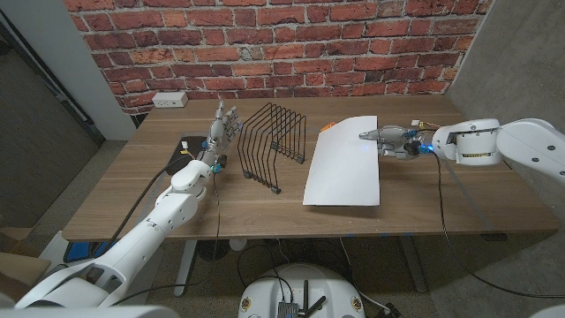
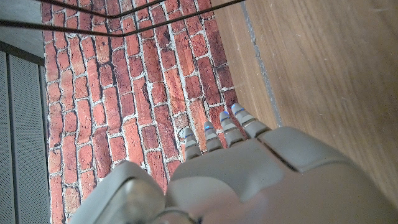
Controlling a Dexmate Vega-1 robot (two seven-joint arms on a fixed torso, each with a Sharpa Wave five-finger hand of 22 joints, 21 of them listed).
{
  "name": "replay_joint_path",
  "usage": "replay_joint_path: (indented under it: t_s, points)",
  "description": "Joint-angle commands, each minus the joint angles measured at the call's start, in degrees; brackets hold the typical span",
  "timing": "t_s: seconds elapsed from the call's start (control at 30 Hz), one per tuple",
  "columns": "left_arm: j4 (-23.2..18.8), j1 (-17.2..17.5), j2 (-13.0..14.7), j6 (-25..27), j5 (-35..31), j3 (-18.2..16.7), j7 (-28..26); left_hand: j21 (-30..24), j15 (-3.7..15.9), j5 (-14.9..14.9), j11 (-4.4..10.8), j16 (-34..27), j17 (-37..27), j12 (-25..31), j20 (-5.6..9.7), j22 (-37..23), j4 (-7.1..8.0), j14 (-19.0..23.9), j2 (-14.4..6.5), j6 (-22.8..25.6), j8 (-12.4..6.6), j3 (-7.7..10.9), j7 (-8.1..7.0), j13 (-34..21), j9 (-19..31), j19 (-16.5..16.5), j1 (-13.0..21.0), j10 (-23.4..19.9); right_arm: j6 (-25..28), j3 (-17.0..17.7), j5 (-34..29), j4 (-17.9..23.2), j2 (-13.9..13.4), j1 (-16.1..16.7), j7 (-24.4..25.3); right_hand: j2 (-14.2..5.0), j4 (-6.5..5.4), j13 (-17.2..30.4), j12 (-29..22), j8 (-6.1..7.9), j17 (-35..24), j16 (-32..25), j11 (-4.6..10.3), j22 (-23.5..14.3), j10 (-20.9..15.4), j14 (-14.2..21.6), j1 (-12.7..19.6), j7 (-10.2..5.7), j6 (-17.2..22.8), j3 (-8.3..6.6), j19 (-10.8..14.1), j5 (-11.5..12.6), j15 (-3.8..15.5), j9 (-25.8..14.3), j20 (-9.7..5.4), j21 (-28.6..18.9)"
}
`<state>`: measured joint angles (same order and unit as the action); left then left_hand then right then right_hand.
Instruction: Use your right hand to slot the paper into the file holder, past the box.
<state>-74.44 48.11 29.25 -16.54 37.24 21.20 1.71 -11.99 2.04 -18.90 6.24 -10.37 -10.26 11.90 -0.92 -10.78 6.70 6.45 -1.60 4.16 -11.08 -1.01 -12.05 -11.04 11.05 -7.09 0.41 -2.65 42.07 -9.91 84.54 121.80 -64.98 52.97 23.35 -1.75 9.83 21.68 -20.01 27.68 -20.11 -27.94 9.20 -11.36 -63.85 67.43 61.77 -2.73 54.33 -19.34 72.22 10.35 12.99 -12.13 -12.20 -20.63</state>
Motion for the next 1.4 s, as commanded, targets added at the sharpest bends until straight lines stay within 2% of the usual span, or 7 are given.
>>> replay_joint_path:
  t_s: [0.03, 0.37, 0.53, 1.03, 1.4]
  points:
    - [0.05, 0.0, -0.01, -0.06, -0.01, 0.01, 0.02, -0.47, -0.08, -0.11, 0.37, -0.38, -0.15, 0.4, 0.1, -0.33, 0.37, 0.56, -0.52, 0.04, -0.36, 0.07, -0.51, -0.33, 0.31, -0.37, -0.04, 0.15, 0.25, 1.84, -1.35, 3.23, -2.49, 0.68, 2.43, -0.24, -0.53, 0.44, -0.36, 0.19, -0.26, 0.36, -0.13, -0.12, -0.46, 0.55, 0.61, 0.11, 0.45, -0.09, -0.12, -0.2, -0.12, -0.32, 0.0, -0.62]
    - [0.02, 0.01, 0.0, -0.04, 0.01, 0.0, 0.02, -0.47, -0.06, -0.12, 0.42, -0.36, -0.15, 0.39, 0.11, -0.33, 0.37, 0.53, -0.52, 0.02, -0.35, 0.07, -0.51, -0.33, 0.31, -0.38, -0.04, 0.15, 0.99, 3.12, -3.06, 5.24, -4.82, 0.79, 3.41, -0.35, -0.64, 0.86, -0.3, 0.24, -0.54, 0.43, -0.26, -0.19, -0.53, 0.72, 0.63, 0.17, 0.41, -0.05, -0.3, -0.2, -0.1, -0.34, -0.02, -0.82]
    - [0.02, 0.01, 0.0, -0.04, 0.01, 0.0, 0.02, -0.47, -0.06, -0.11, 0.49, -0.37, -0.15, 0.4, 0.1, -0.33, 0.37, 0.55, -0.52, 0.03, -0.35, 0.07, -0.51, -0.33, 0.31, -0.38, -0.04, 0.13, 0.11, 2.98, -6.88, 5.35, -6.39, 1.14, -0.49, -0.45, -0.71, 1.07, -0.21, 0.21, -0.66, 0.5, -0.29, -0.22, -0.4, 0.75, 0.61, 0.09, 0.25, -0.04, -0.6, -0.2, -0.13, -0.35, -0.02, -0.84]
    - [0.0, 0.02, 0.01, -0.03, 0.01, -0.01, 0.02, -0.46, -0.04, -0.11, 0.36, -0.37, -0.15, 0.42, 0.09, -0.33, 0.38, 0.56, -0.51, 0.04, -0.36, 0.06, -0.51, -0.33, 0.31, -0.35, -0.05, 0.08, -0.78, 3.11, -15.58, 6.99, -8.29, 1.37, -3.78, -0.42, -0.12, 1.85, -0.06, 0.3, -1.21, 0.69, -0.06, -0.37, -0.42, 0.79, 1.96, -0.3, 0.16, -0.3, -1.08, -0.11, 0.19, -0.41, -0.08, -1.19]
    - [0.01, 0.01, 0.01, -0.03, 0.01, -0.01, 0.02, -0.47, -0.02, -0.11, 0.36, -0.36, -0.15, 0.44, 0.1, -0.33, 0.38, 0.54, -0.51, 0.04, -0.36, 0.06, -0.51, -0.33, 0.31, -0.38, -0.05, 0.03, -1.41, 3.81, -21.88, 7.97, -9.56, 1.82, -6.05, -0.29, -0.13, 2.41, 0.22, 0.34, -1.56, 0.98, 0.0, -0.48, -0.1, 0.61, 2.51, -0.53, -0.09, -0.28, -1.63, -0.12, 0.17, -0.47, -0.07, -1.42]
